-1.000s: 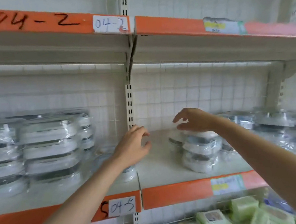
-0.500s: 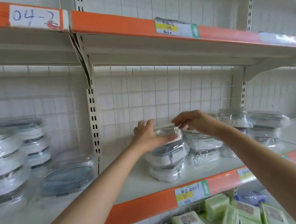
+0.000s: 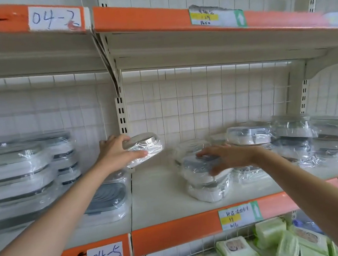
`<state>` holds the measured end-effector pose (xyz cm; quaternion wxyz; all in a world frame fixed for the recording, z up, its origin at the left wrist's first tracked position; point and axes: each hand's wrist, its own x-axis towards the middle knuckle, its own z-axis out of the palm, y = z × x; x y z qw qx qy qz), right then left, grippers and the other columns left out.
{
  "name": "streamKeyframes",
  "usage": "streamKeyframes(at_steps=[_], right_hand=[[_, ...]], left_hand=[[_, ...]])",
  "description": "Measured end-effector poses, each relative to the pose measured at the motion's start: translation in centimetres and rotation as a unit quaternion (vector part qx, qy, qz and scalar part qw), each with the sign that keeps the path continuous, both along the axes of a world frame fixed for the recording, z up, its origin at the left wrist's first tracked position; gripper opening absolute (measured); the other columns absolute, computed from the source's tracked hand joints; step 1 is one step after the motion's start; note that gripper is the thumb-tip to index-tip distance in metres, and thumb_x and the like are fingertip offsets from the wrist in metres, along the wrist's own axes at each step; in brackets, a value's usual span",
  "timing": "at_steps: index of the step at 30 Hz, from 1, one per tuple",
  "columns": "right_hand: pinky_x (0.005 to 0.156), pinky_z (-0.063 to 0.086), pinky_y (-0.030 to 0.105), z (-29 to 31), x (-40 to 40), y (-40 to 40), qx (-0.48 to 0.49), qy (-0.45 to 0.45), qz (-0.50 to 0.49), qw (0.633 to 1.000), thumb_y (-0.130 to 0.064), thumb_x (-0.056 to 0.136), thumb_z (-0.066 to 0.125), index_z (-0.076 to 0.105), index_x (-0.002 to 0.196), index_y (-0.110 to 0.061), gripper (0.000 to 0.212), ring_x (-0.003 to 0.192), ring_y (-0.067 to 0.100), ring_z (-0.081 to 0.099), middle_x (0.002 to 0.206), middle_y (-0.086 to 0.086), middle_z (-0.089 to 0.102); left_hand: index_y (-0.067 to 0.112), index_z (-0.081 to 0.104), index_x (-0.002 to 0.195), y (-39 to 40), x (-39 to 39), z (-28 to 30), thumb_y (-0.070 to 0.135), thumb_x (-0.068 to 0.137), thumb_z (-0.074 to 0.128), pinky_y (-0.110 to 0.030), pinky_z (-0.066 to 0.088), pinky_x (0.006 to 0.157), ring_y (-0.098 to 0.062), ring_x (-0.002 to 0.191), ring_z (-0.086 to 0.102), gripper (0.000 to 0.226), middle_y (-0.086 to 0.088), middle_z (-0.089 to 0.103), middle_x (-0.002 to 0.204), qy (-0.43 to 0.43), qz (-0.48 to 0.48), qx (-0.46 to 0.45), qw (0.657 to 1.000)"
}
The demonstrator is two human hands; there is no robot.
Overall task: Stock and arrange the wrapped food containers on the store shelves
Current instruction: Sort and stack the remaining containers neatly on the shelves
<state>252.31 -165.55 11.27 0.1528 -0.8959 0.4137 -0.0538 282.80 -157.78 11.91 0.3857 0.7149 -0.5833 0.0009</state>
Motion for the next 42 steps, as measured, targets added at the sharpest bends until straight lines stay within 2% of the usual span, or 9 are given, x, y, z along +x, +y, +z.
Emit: streamKeyframes(at_steps=[7, 10, 12, 14, 22, 28, 32, 38, 42], right_hand=[[0.103, 0.026, 0.047, 0.7, 2.1, -0.1, -0.177, 0.147, -0.107, 0.967, -0.093, 0.047, 0.027, 0.051, 0.116, -0.037, 0.092, 0.125, 0.026, 0.034, 0.125, 0.005, 0.045], [0.105, 0.029, 0.048, 1.8, 4.2, -0.7, -0.168, 0.122, -0.131, 0.969, -0.091, 0.067, 0.010, 0.057, 0.101, -0.015, 0.096, 0.104, 0.019, 0.046, 0.109, 0.011, 0.050], [0.105, 0.032, 0.044, 2.0, 5.9, -2.1, -0.166, 0.037, -0.135, 0.976, -0.051, 0.099, 0.024, 0.048, 0.127, -0.011, 0.055, 0.114, 0.025, 0.047, 0.127, 0.013, 0.050], [0.104, 0.034, 0.038, 2.2, 7.1, -3.6, -0.141, 0.009, -0.148, 0.979, -0.028, 0.099, 0.040, 0.040, 0.137, -0.013, 0.041, 0.122, 0.029, 0.046, 0.136, 0.013, 0.047], [0.112, 0.013, 0.046, 1.0, 11.4, -6.9, -0.129, 0.144, -0.121, 0.974, -0.061, 0.081, 0.057, 0.035, 0.144, -0.024, 0.076, 0.138, 0.032, 0.022, 0.149, 0.008, 0.033], [0.112, 0.017, 0.051, 0.6, 11.0, -8.2, -0.036, 0.124, -0.124, 0.984, -0.032, 0.079, 0.067, 0.015, 0.149, -0.029, 0.087, 0.142, 0.035, 0.008, 0.156, 0.009, 0.009], [0.113, -0.003, 0.060, 0.2, 10.6, -9.9, -0.065, 0.128, -0.169, 0.975, -0.066, 0.069, 0.067, 0.018, 0.148, -0.035, 0.099, 0.143, 0.037, -0.007, 0.158, 0.008, 0.011], [0.112, 0.024, 0.050, -0.6, 10.8, -10.6, -0.022, 0.060, -0.145, 0.987, -0.058, 0.069, 0.072, 0.021, 0.147, -0.023, 0.099, 0.137, 0.032, 0.024, 0.151, 0.005, 0.024], [0.113, 0.017, 0.053, -0.2, 10.7, -10.6, -0.078, 0.057, -0.150, 0.984, -0.063, 0.066, 0.071, 0.031, 0.141, -0.024, 0.093, 0.136, 0.036, 0.019, 0.143, 0.006, 0.036]], left_hand=[[0.022, 0.047, 0.132, 1.9, 1.7, -4.2, 0.049, 0.065, 0.080, -0.029, 0.033, 0.097, -0.016, 0.119, 0.031, 0.079, 0.006, 0.044, 0.121, -0.061, -0.059, 0.057, 0.995], [0.023, 0.043, 0.135, 1.9, 1.7, -4.2, 0.050, 0.064, 0.080, -0.031, 0.033, 0.100, -0.014, 0.121, 0.030, 0.086, 0.007, 0.043, 0.126, -0.063, -0.070, 0.048, 0.994], [0.024, 0.042, 0.135, 1.9, 1.9, -3.9, 0.049, 0.063, 0.081, -0.029, 0.033, 0.099, -0.013, 0.121, 0.029, 0.085, 0.008, 0.044, 0.127, -0.058, -0.069, 0.033, 0.995], [0.025, 0.044, 0.133, 1.9, 2.4, -3.6, 0.048, 0.063, 0.082, -0.026, 0.031, 0.094, -0.013, 0.120, 0.029, 0.083, 0.007, 0.044, 0.127, -0.054, -0.050, 0.008, 0.997], [0.024, 0.047, 0.129, 2.1, 5.5, -2.4, 0.049, 0.062, 0.082, -0.028, 0.030, 0.091, -0.017, 0.121, 0.032, 0.079, 0.004, 0.046, 0.124, -0.002, 0.015, -0.052, 0.999], [0.021, 0.050, 0.124, 2.3, 7.6, -0.4, 0.043, 0.066, 0.082, -0.029, 0.034, 0.090, -0.017, 0.117, 0.041, 0.069, 0.001, 0.048, 0.124, 0.063, 0.025, -0.094, 0.993], [0.020, 0.049, 0.128, 2.6, 8.7, -0.2, 0.041, 0.070, 0.080, -0.031, 0.035, 0.097, -0.019, 0.122, 0.043, 0.070, 0.000, 0.048, 0.131, 0.070, 0.025, -0.069, 0.995], [0.023, 0.049, 0.128, 3.3, 8.3, -1.5, 0.042, 0.067, 0.081, -0.026, 0.036, 0.093, -0.012, 0.115, 0.045, 0.072, 0.003, 0.048, 0.130, 0.043, -0.021, 0.004, 0.999], [0.027, 0.045, 0.130, 2.6, 5.5, -2.8, 0.045, 0.065, 0.081, -0.022, 0.029, 0.093, -0.004, 0.114, 0.033, 0.077, 0.009, 0.042, 0.126, -0.031, -0.077, 0.031, 0.996]])
